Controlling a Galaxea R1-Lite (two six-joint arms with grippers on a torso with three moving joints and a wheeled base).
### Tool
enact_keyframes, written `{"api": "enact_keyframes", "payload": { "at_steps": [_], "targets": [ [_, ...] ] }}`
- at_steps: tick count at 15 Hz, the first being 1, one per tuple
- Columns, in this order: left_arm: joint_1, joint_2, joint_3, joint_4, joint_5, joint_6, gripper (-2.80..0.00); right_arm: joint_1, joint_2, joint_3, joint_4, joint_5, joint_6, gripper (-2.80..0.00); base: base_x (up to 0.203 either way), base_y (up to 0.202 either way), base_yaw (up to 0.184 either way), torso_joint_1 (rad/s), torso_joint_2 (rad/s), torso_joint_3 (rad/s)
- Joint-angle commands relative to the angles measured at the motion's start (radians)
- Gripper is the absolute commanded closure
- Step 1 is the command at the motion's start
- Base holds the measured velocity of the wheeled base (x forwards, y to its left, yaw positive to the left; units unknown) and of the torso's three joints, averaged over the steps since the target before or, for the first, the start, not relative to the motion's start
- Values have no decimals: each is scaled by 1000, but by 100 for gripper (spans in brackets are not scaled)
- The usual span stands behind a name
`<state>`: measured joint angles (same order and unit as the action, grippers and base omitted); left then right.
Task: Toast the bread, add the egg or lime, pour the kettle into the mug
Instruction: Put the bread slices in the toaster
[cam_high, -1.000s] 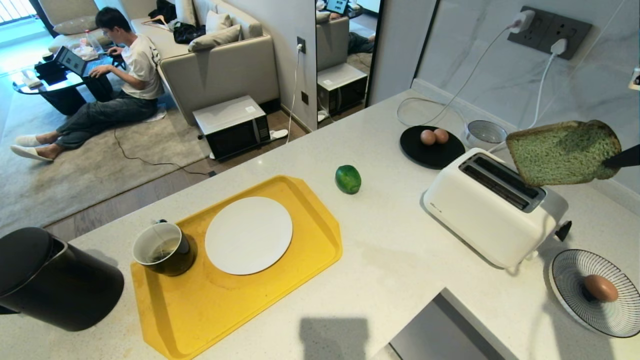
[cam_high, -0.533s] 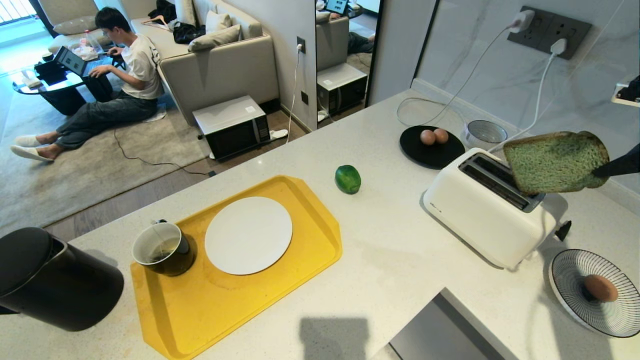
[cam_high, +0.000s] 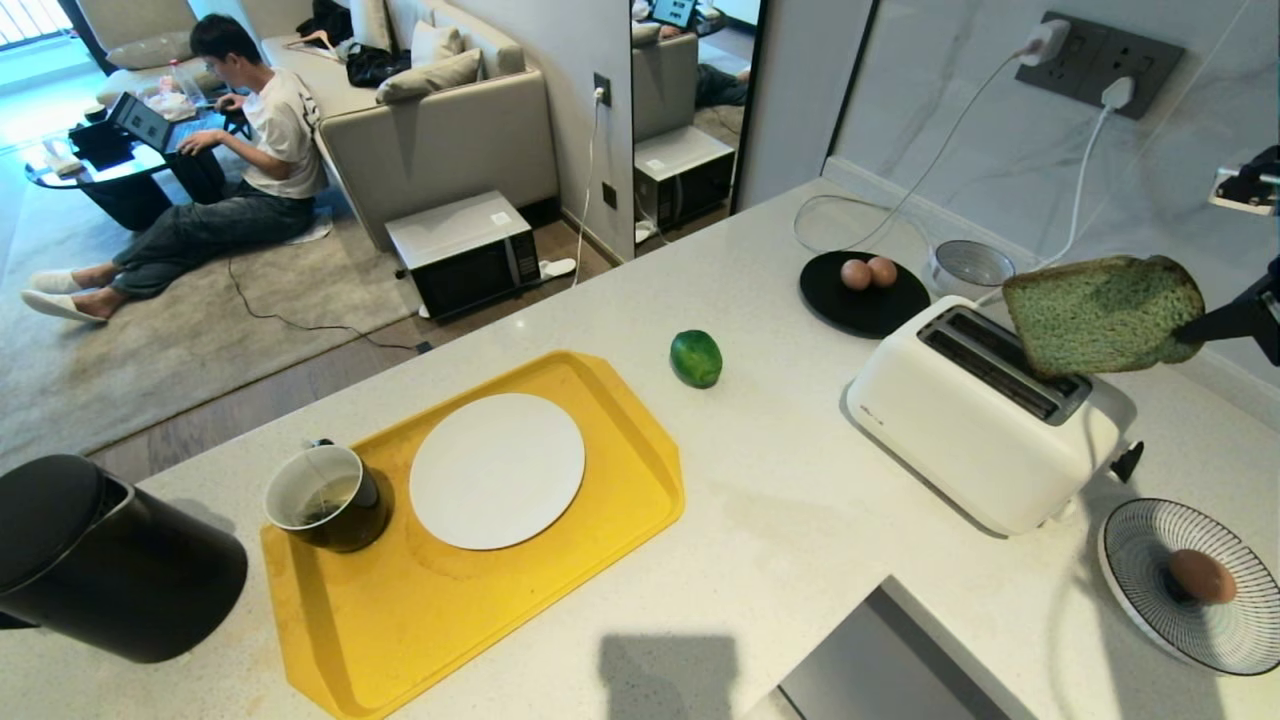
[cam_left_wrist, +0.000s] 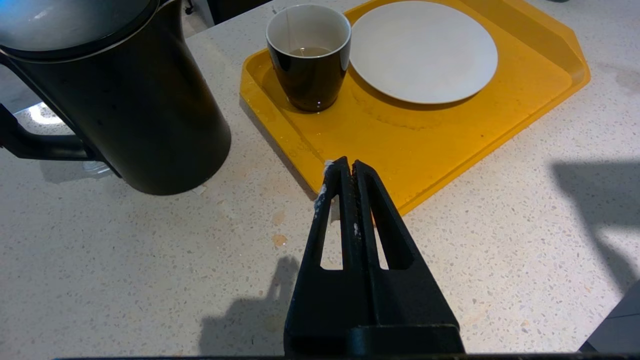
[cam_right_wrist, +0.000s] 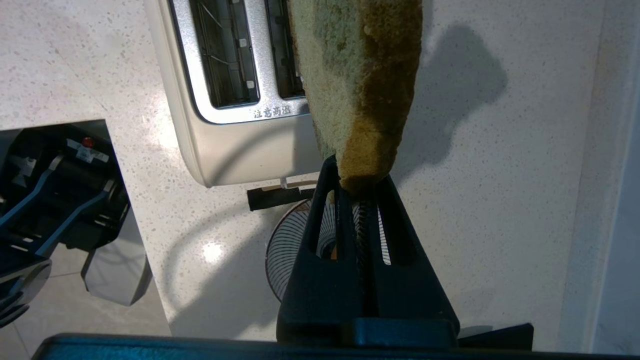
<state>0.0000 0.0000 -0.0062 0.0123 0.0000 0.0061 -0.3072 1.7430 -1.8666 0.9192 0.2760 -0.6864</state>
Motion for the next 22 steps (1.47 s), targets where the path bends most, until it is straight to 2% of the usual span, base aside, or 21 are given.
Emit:
{"api": "enact_keyframes", "payload": {
  "at_steps": [1,17,18,22],
  "targets": [
    [0,2,0,0,2,0,0,-1,0,23,7,2,-13,0,0,0,0,0,0,0],
    [0,2,0,0,0,0,0,0,41,29,4,-31,-49,0,0,0,0,0,0,0],
    [0,2,0,0,0,0,0,1,41,30,4,-31,-53,-280,0,0,0,0,0,0],
    [0,2,0,0,0,0,0,4,40,24,4,-29,-48,-280,0,0,0,0,0,0]
  ]
}}
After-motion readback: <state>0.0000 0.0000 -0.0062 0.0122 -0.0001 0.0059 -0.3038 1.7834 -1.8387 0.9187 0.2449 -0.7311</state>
